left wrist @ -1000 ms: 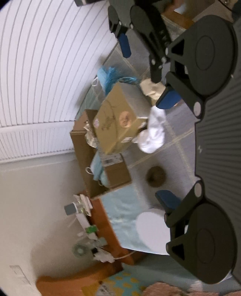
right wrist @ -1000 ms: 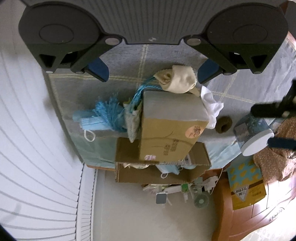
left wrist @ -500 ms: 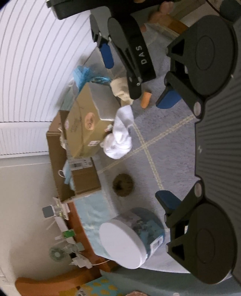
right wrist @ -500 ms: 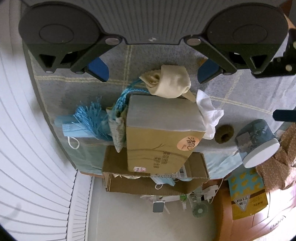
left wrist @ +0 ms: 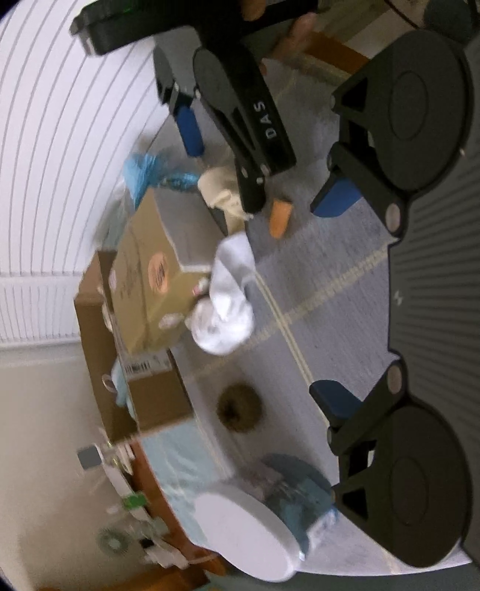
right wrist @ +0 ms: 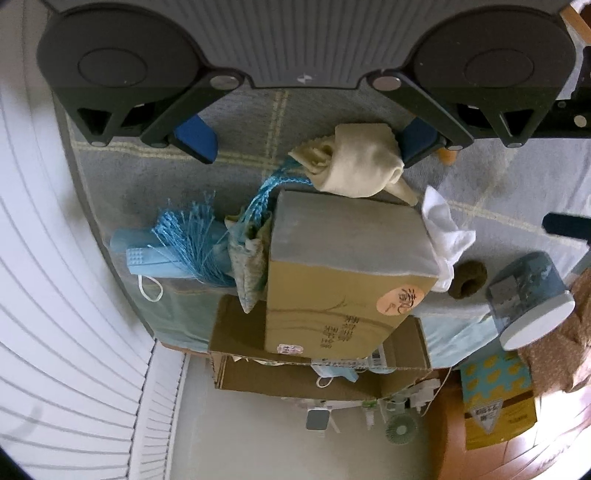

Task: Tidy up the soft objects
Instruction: 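Grasp the small orange earplug with the left gripper while the right gripper approaches the cream cloth bundle, then lower the right gripper onto the cream cloth bundle and close on it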

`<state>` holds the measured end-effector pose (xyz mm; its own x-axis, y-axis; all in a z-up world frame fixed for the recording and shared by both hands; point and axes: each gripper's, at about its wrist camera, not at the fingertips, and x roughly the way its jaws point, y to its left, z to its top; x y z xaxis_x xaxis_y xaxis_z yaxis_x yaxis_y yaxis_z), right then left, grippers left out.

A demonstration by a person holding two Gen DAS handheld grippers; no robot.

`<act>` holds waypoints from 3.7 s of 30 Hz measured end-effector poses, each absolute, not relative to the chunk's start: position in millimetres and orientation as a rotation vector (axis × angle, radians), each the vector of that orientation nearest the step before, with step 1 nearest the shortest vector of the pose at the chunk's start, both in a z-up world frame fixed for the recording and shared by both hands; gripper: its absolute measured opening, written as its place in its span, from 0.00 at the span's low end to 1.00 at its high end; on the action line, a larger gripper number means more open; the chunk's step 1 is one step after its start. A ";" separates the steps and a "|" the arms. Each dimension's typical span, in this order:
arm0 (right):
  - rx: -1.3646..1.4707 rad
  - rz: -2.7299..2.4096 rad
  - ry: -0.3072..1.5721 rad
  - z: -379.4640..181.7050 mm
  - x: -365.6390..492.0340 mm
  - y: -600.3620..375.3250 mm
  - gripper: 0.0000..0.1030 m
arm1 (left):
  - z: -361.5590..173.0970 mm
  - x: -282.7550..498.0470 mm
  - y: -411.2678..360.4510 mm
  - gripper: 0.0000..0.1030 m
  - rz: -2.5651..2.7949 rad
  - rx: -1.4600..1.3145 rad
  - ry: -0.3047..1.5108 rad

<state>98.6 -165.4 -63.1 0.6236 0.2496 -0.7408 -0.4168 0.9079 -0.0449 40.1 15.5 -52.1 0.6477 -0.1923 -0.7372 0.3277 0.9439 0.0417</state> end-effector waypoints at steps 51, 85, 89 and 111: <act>-0.229 0.395 0.822 -61.0 92.7 -164.4 1.00 | -56.3 52.3 29.1 0.23 -0.391 0.120 0.805; -0.202 0.390 0.712 -70.8 67.0 -149.6 1.00 | -58.8 52.4 38.4 0.23 -0.383 0.076 0.804; -0.201 0.379 0.702 -71.4 64.7 -149.4 1.00 | -58.6 52.3 38.3 0.23 -0.384 0.077 0.803; -0.235 0.401 0.718 -61.6 72.3 -137.4 0.67 | -59.1 53.8 40.3 0.23 -0.383 0.086 0.804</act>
<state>72.3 -137.4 -61.6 0.6820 0.2744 -0.6779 -0.4330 0.8985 -0.0719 53.8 40.3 -59.1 0.6291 -0.3017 -0.7164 0.3663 0.9279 -0.0692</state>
